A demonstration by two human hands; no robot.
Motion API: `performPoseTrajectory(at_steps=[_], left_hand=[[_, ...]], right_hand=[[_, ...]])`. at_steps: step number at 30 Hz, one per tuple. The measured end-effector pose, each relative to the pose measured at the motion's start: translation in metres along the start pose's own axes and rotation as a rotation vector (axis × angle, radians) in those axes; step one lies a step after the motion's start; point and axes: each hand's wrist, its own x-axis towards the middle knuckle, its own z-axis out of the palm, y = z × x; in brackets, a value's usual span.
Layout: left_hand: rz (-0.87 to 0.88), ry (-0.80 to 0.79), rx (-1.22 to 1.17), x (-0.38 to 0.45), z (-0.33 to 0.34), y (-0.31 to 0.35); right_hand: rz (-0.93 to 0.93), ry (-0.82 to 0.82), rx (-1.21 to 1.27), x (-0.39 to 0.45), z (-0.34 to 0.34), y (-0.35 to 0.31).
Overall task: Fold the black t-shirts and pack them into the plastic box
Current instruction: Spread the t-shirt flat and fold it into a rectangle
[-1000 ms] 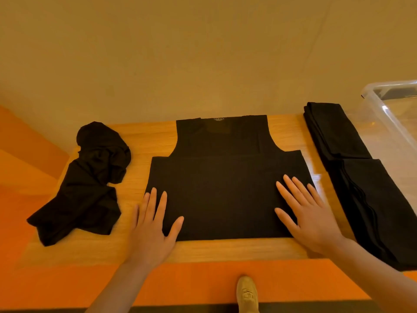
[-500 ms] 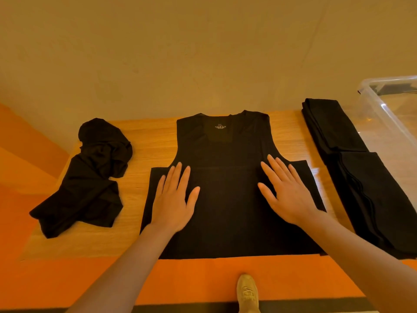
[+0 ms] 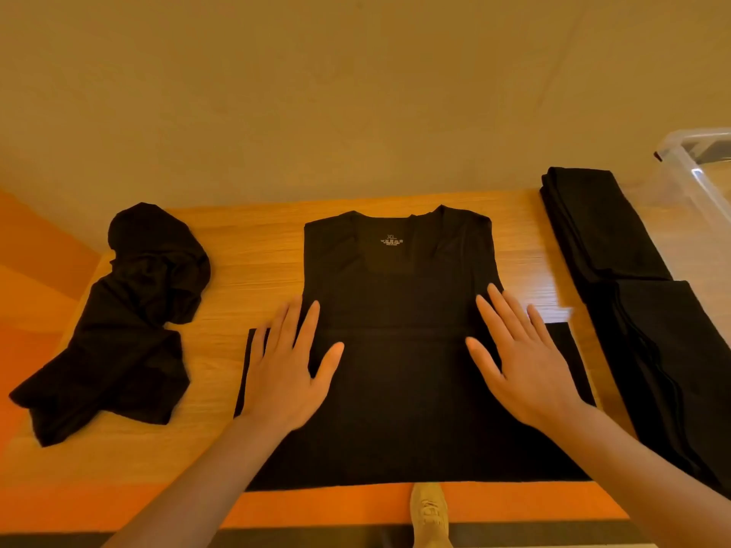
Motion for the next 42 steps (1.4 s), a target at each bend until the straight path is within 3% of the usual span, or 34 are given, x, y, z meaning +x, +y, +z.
performPoseTrajectory(at_steps=[3,9,17,23,28,35,39,42], left_hand=[[0.046,0.047,-0.056,0.045,0.000,0.009],[0.084,0.012,-0.015,0.124,0.007,0.020],[0.007,-0.036,0.086,0.145,0.004,0.022],[0.060,0.076,0.021,0.154,0.000,0.028],[0.057,-0.031,0.062,0.174,-0.002,0.029],[0.096,0.039,-0.087,0.145,-0.017,0.021],[0.245,0.018,-0.120,0.087,-0.030,-0.019],[0.245,0.005,-0.097,0.056,-0.032,-0.057]], right_hand=[[-0.035,0.048,0.038,0.049,-0.002,-0.009],[0.044,-0.007,-0.023,0.133,0.006,0.007],[0.091,-0.038,-0.104,0.153,0.000,0.022],[-0.016,0.014,-0.101,0.161,-0.002,0.023],[-0.003,-0.044,-0.086,0.171,-0.003,0.023],[-0.092,0.027,0.076,0.121,-0.028,0.022],[-0.167,-0.030,-0.017,0.061,-0.044,0.045],[-0.127,-0.065,-0.042,0.030,-0.049,0.064]])
